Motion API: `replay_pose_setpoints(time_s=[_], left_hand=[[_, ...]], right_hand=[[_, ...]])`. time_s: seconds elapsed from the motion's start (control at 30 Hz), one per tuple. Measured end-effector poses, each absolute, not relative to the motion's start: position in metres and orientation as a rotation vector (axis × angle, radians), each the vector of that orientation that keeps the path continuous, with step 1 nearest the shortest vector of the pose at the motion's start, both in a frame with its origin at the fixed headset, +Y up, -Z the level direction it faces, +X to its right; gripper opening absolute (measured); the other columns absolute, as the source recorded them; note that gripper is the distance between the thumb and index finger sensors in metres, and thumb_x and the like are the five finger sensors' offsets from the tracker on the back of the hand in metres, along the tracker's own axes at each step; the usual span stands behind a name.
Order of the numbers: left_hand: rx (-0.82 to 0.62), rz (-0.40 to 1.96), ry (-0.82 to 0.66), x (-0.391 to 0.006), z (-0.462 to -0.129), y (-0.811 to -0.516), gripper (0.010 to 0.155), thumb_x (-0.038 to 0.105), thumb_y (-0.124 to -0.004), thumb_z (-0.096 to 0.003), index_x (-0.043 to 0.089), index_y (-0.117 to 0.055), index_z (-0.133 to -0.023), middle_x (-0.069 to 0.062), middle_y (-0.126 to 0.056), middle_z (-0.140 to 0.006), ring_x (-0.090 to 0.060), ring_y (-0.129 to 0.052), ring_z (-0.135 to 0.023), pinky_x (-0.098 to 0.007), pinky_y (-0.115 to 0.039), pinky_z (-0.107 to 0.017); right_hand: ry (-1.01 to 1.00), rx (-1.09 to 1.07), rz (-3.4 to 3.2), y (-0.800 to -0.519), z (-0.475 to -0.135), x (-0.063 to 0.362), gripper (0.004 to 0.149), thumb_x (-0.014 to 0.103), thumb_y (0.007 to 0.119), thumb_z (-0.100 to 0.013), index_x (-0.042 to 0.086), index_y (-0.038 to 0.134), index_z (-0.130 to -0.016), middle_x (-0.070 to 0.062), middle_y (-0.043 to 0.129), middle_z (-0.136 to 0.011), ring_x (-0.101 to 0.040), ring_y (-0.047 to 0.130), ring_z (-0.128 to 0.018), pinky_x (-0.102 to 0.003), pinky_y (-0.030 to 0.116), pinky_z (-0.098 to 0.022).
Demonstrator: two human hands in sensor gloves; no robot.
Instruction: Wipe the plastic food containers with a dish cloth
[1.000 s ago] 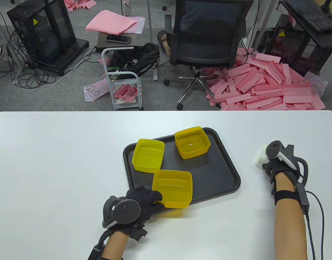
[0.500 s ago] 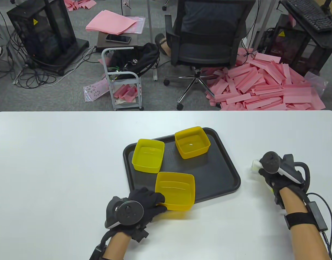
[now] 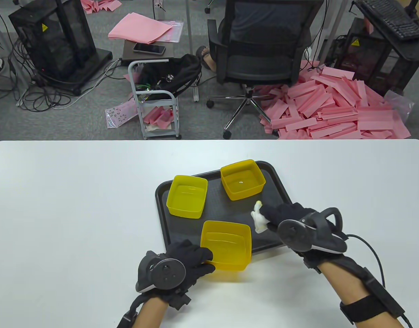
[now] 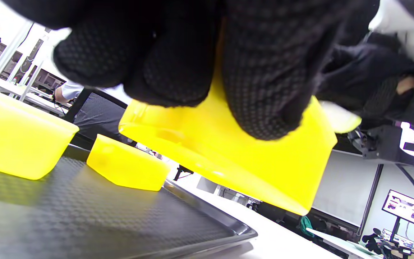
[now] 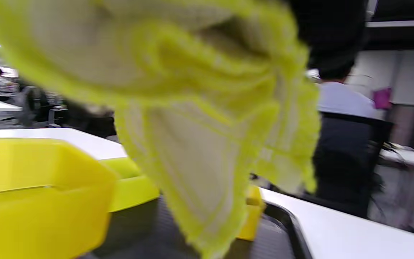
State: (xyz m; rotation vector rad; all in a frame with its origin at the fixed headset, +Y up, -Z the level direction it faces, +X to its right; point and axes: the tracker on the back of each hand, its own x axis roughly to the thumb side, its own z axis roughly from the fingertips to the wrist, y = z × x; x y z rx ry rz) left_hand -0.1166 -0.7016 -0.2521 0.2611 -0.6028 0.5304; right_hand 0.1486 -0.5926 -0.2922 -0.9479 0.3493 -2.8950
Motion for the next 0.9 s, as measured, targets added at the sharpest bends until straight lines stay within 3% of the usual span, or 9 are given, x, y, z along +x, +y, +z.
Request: replay_pose_setpoints(time_s=[0.33,0.47,0.53,0.57,0.63,0.73,0.83,0.9], left_hand=[[0.346,0.557,-0.633,-0.116,-0.244,-0.696,0.043,0.05,-0.097,-0.0345,0.029,-0.093,-0.072,-0.003,-0.101,-0.051,-0.03,-0.098,-0.048,-0.044,-0.083,-0.035],[0.395,0.519,-0.624,-0.114,-0.242,-0.696,0.043,0.05,-0.097,-0.0339,0.029,-0.094,-0.071,-0.002,-0.101,-0.049,-0.028,-0.099,-0.046,-0.044,-0.084,-0.034],[0.369,0.526,-0.613,-0.114,-0.244,-0.699,0.042,0.05,-0.097,-0.0346,0.029,-0.094,-0.071,-0.003,-0.101,-0.049,-0.029,-0.099,-0.046,-0.044,-0.084,-0.033],[0.375,0.526,-0.61,-0.114,-0.244,-0.7,0.042,0.05,-0.096,-0.0347,0.028,-0.094,-0.071,-0.003,-0.101,-0.049,-0.029,-0.099,-0.045,-0.044,-0.084,-0.033],[0.386,0.534,-0.594,-0.115,-0.246,-0.701,0.042,0.05,-0.096,-0.0348,0.028,-0.094,-0.071,-0.002,-0.101,-0.049,-0.028,-0.099,-0.045,-0.044,-0.084,-0.033],[0.401,0.549,-0.589,-0.117,-0.246,-0.7,0.042,0.049,-0.097,-0.0348,0.028,-0.094,-0.071,-0.003,-0.101,-0.048,-0.029,-0.099,-0.044,-0.045,-0.084,-0.033],[0.403,0.541,-0.598,-0.115,-0.244,-0.7,0.042,0.049,-0.097,-0.0347,0.028,-0.094,-0.071,-0.002,-0.101,-0.048,-0.028,-0.099,-0.044,-0.044,-0.084,-0.032],[0.405,0.532,-0.61,-0.112,-0.243,-0.7,0.042,0.049,-0.097,-0.0344,0.028,-0.094,-0.071,-0.002,-0.101,-0.047,-0.028,-0.099,-0.043,-0.044,-0.084,-0.032]], right_hand=[[0.364,-1.095,-2.257,-0.631,-0.275,0.066,0.053,0.05,0.093,-0.04,0.035,0.078,-0.088,0.006,0.093,-0.077,-0.028,0.095,-0.056,-0.037,0.087,-0.033],[0.166,-1.03,-2.16,-0.644,-0.273,0.051,0.047,0.045,0.091,-0.043,0.041,0.08,-0.088,0.003,0.084,-0.091,-0.029,0.09,-0.067,-0.039,0.085,-0.042],[-0.117,-0.928,-2.243,-0.643,-0.28,0.05,0.046,0.039,0.085,-0.049,0.043,0.074,-0.094,-0.005,0.068,-0.106,-0.035,0.078,-0.081,-0.045,0.079,-0.054],[-0.217,-0.872,-2.282,-0.642,-0.282,0.051,0.046,0.036,0.08,-0.053,0.042,0.07,-0.098,-0.014,0.05,-0.115,-0.041,0.063,-0.09,-0.051,0.071,-0.063],[-0.372,-0.785,-2.367,-0.635,-0.288,0.054,0.047,0.032,0.073,-0.057,0.043,0.064,-0.102,-0.02,0.028,-0.12,-0.048,0.04,-0.101,-0.062,0.055,-0.072],[-0.403,-0.756,-2.404,-0.63,-0.292,0.057,0.051,0.027,0.071,-0.058,0.045,0.057,-0.104,-0.022,0.037,-0.119,-0.053,0.046,-0.101,-0.064,0.059,-0.07],[-0.218,-0.851,-2.343,-0.63,-0.29,0.058,0.051,0.026,0.076,-0.055,0.045,0.063,-0.1,-0.015,0.065,-0.108,-0.043,0.075,-0.088,-0.055,0.078,-0.059],[-0.168,-0.91,-2.325,-0.631,-0.29,0.058,0.05,0.027,0.079,-0.053,0.042,0.067,-0.099,-0.011,0.076,-0.1,-0.037,0.085,-0.077,-0.048,0.085,-0.05]])
